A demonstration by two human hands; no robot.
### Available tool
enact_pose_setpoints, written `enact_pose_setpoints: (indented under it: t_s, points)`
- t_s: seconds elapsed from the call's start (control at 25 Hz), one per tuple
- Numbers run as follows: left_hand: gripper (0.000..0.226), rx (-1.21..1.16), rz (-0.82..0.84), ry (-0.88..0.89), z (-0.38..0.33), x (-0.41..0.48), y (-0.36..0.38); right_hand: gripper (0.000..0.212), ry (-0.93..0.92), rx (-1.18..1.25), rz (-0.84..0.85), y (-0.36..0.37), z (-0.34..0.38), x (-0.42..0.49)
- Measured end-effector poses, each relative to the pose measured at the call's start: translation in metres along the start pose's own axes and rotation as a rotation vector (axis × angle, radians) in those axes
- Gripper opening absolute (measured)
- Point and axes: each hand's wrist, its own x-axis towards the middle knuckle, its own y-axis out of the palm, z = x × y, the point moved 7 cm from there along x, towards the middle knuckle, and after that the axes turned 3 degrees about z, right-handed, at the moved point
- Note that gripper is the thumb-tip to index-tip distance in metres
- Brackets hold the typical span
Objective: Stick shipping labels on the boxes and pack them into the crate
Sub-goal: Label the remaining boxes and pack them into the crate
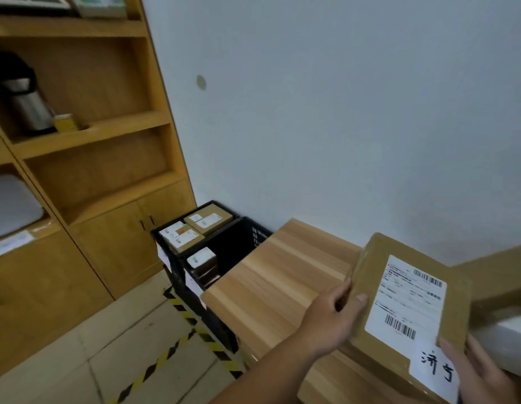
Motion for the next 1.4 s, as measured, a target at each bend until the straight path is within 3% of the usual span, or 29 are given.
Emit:
enact_pose_setpoints:
  t_s: [0.2, 0.4, 0.52, 0.76, 0.96, 1.2, 1.4]
  points:
    - [0.083, -0.009, -0.033, -0.016, 0.038, 0.005, -0.142, 0.033, 0.005, -0.018, 0.020, 0.141, -0.013, -0.002]
    - [0.068, -0.071, -0.078, -0.080, 0.067, 0.018, -0.264, 0.035, 0.052, -0.038, 0.104, 0.259, -0.031, 0.022]
    - [0.055, -0.085, -0.109, -0.101, 0.081, 0.046, -0.322, 0.031, 0.059, -0.052, 0.161, 0.319, -0.043, 0.055]
    - [0.066, -0.029, -0.144, -0.179, 0.108, 0.121, -0.427, 0.037, 0.067, 0.017, 0.271, 0.437, -0.060, 0.126]
    - [0.052, -0.039, -0.110, -0.218, 0.120, 0.177, -0.507, 0.041, 0.050, 0.008, 0.327, 0.526, -0.054, 0.168]
    - [0.038, -0.035, 0.058, -0.247, 0.168, 0.263, -0.588, 0.051, 0.077, -0.053, 0.234, 0.622, -0.083, 0.222]
    - [0.030, 0.050, 0.267, -0.365, 0.251, 0.326, -0.633, 0.058, 0.265, -0.086, -0.050, 0.687, -0.152, 0.252]
